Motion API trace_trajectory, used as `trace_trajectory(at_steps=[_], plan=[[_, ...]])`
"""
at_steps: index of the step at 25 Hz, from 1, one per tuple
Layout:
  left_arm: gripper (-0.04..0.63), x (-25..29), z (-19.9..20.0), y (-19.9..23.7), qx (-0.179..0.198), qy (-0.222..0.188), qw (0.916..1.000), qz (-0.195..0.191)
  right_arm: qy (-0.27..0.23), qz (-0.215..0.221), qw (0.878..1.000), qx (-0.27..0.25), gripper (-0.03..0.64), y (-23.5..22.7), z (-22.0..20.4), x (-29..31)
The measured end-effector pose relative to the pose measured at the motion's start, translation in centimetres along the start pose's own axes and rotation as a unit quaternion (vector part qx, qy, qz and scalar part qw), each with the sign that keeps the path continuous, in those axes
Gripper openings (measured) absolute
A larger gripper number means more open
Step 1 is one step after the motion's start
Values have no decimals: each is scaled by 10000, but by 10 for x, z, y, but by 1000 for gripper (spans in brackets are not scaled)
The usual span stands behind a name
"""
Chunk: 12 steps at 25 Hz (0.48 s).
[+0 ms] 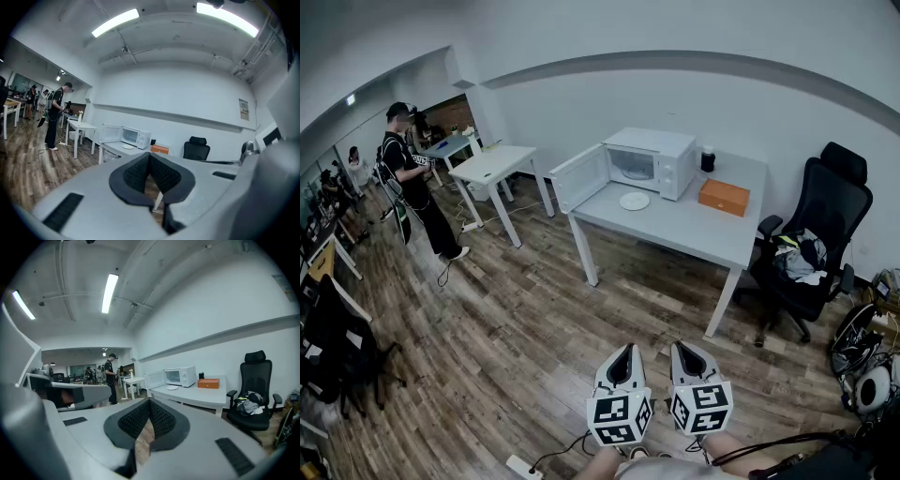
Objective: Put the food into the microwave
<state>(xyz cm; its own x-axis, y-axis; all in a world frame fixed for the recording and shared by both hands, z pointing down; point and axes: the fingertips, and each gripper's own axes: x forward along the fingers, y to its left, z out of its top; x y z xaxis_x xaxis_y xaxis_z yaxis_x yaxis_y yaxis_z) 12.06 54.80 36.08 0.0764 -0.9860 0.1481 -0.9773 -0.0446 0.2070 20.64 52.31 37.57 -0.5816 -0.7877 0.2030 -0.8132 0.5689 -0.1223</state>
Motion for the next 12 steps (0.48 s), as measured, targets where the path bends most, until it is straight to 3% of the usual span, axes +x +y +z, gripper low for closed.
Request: trace_trajectory(at_steps=[12], plan=[[2,2,-8,-1,-21,91,9999,45,3,49,9999,100,17,-2,-2,0]])
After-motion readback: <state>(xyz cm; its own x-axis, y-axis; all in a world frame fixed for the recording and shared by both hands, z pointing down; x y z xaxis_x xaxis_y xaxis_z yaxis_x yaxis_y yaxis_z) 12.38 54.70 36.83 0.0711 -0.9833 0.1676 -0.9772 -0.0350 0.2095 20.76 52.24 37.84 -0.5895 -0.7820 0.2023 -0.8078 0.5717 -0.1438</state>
